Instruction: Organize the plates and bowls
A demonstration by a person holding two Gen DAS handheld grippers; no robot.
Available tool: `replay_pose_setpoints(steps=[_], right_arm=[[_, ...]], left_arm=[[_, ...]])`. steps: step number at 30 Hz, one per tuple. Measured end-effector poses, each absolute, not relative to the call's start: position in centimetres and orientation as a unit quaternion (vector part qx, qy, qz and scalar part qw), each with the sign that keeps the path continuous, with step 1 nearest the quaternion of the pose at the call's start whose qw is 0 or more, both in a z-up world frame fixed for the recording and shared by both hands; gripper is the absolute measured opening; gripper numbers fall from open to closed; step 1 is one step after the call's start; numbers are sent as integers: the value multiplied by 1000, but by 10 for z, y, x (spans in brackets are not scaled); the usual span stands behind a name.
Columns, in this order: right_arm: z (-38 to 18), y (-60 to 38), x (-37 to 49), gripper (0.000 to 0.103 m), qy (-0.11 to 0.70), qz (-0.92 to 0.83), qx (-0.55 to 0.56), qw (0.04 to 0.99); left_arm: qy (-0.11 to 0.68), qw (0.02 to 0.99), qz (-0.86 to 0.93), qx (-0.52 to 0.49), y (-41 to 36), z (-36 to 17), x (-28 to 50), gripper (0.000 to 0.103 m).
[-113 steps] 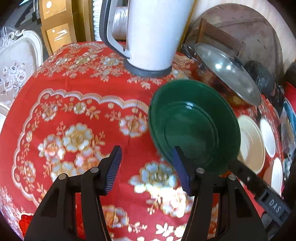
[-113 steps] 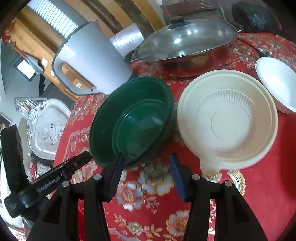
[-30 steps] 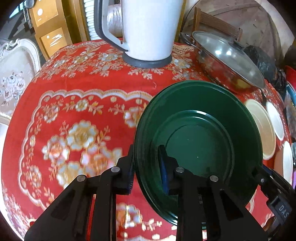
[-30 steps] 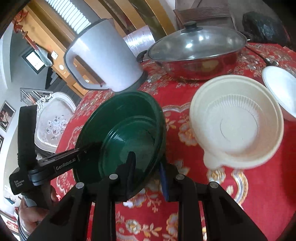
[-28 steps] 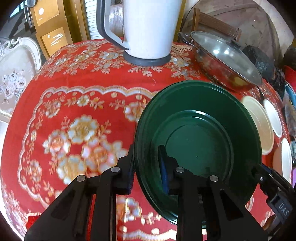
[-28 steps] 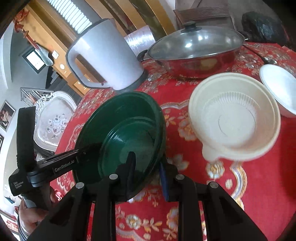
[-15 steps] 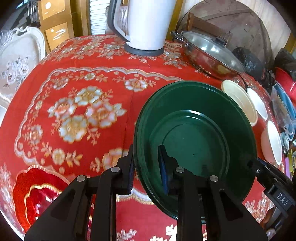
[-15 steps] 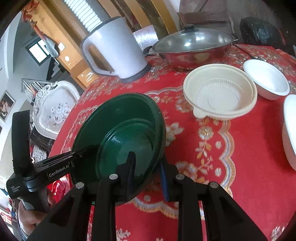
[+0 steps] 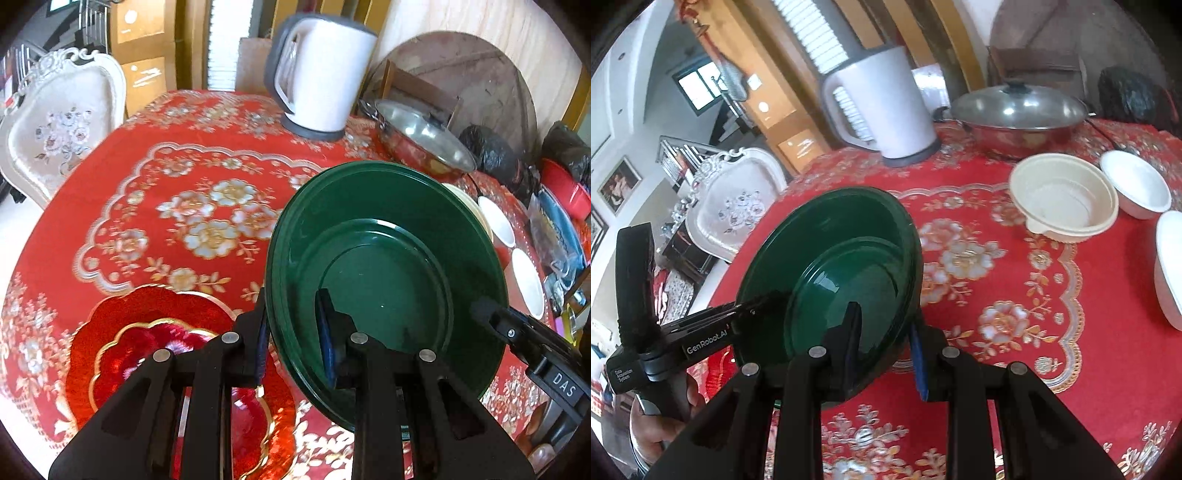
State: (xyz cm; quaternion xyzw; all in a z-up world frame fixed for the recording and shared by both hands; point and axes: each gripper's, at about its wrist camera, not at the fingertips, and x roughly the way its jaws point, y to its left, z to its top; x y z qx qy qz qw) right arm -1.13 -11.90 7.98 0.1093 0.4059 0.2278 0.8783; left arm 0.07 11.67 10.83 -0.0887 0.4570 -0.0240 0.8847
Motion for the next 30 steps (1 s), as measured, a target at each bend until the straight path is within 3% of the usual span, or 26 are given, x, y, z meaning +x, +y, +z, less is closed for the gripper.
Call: replay_pose_setpoints(steps=[12,30], right_arm=[[90,-58,-35,28,400,283,72,869],[55,24,-56,28,440,329,10,835]], left_arm=[[430,894,16,-124,177,121,-68,23],[438,879,68,-174,239,78,-121,23]])
